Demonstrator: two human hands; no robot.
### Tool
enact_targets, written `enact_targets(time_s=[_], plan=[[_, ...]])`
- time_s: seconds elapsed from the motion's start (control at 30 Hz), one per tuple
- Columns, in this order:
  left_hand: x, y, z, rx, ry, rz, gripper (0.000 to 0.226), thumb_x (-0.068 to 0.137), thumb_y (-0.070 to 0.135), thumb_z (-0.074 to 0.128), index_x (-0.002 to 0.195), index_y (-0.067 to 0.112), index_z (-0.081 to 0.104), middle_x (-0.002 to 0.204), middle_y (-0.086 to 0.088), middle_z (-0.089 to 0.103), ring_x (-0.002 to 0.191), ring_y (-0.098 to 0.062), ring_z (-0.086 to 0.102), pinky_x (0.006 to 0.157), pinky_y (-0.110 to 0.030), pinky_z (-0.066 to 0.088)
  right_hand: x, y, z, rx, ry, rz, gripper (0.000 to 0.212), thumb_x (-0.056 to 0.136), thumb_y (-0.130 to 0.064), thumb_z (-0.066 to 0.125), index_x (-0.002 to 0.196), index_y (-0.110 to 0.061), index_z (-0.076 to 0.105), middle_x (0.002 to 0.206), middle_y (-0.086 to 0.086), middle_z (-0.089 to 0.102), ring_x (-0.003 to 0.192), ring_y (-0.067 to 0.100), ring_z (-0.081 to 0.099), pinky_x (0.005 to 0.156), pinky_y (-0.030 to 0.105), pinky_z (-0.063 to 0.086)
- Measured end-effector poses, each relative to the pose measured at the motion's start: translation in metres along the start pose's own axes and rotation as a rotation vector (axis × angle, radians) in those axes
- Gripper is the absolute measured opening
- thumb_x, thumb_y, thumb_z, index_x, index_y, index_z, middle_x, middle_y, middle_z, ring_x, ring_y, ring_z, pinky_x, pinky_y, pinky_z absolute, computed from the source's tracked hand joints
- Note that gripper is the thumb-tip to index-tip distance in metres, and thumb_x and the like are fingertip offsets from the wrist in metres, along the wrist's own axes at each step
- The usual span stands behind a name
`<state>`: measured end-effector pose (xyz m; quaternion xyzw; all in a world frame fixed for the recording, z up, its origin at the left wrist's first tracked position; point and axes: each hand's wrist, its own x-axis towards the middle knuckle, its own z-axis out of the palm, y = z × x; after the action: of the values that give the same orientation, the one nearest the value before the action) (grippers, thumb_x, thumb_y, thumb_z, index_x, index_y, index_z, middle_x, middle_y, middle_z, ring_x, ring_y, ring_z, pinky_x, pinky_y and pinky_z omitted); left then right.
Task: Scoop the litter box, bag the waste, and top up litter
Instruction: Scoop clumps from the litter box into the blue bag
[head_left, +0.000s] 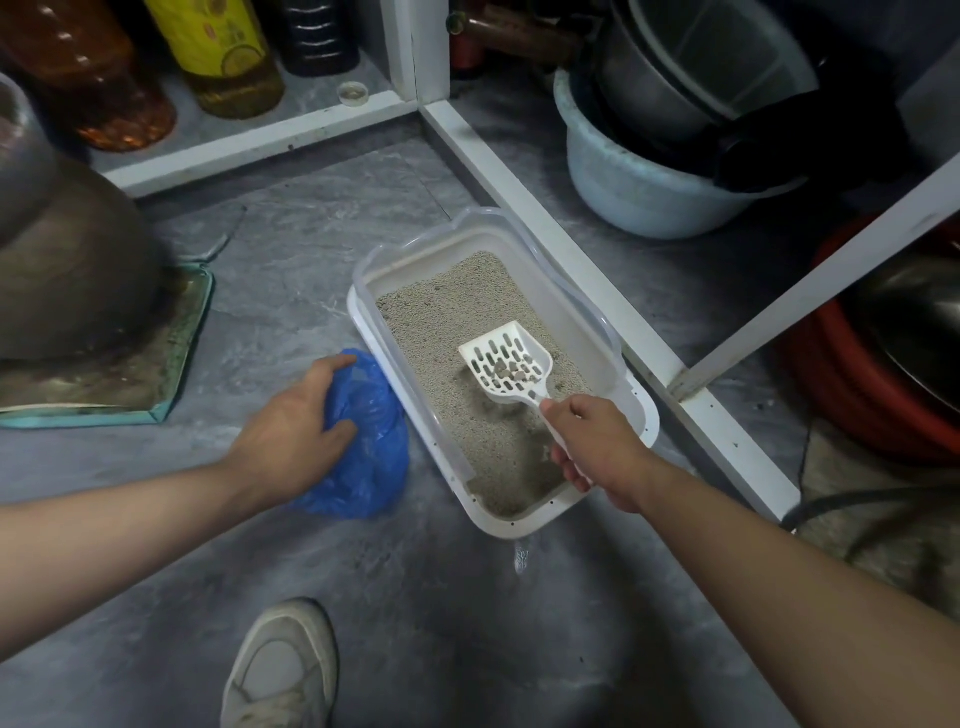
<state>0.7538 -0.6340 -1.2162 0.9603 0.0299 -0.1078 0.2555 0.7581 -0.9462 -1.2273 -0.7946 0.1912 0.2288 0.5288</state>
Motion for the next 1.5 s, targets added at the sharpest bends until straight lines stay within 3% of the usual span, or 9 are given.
enact_targets(time_s=[0.23, 0.57, 0.97, 1.5], plan=[[0.006, 0.003, 0.004, -0.004, -0.006, 0.039, 0.040, 0.091, 0.025, 0.062, 0.129, 0.027, 0.048, 0.103, 0.001, 0.061, 0.095, -0.027, 0.061, 0.083, -0.038, 0.047, -0.005, 0.001, -0.004, -0.034, 0.007, 0.015, 0.036, 0.101, -0.040, 0.054, 0.093, -0.006, 0.060, 0.062, 0.011, 0.062, 0.040, 0.018, 0.049, 0.040, 0.025, 0.040], [0.008, -0.002, 0.007, -0.025, -0.021, 0.017, 0.053, 0.082, 0.016, 0.068, 0.131, 0.023, 0.048, 0.125, -0.003, 0.057, 0.105, -0.023, 0.057, 0.093, -0.038, 0.047, -0.005, -0.001, -0.007, -0.016, -0.013, 0.037, 0.037, 0.101, -0.040, 0.054, 0.097, -0.004, 0.060, 0.065, 0.012, 0.062, 0.042, 0.018, 0.049, 0.041, 0.025, 0.041], [0.001, -0.017, 0.001, -0.013, -0.012, -0.022, 0.056, 0.078, 0.010, 0.069, 0.130, 0.020, 0.050, 0.125, -0.002, 0.053, 0.105, -0.024, 0.057, 0.091, -0.038, 0.048, -0.016, -0.021, 0.000, 0.038, -0.114, -0.038, 0.035, 0.102, -0.039, 0.053, 0.098, -0.006, 0.060, 0.066, 0.012, 0.063, 0.046, 0.021, 0.051, 0.042, 0.027, 0.041], [0.005, -0.025, 0.004, -0.041, 0.008, -0.005, 0.053, 0.078, 0.006, 0.068, 0.127, 0.018, 0.053, 0.112, 0.004, 0.045, 0.095, -0.013, 0.047, 0.089, -0.032, 0.043, -0.014, -0.020, 0.008, 0.047, -0.075, 0.021, 0.036, 0.102, -0.037, 0.054, 0.105, -0.001, 0.058, 0.063, 0.009, 0.061, 0.045, 0.020, 0.052, 0.041, 0.025, 0.041]])
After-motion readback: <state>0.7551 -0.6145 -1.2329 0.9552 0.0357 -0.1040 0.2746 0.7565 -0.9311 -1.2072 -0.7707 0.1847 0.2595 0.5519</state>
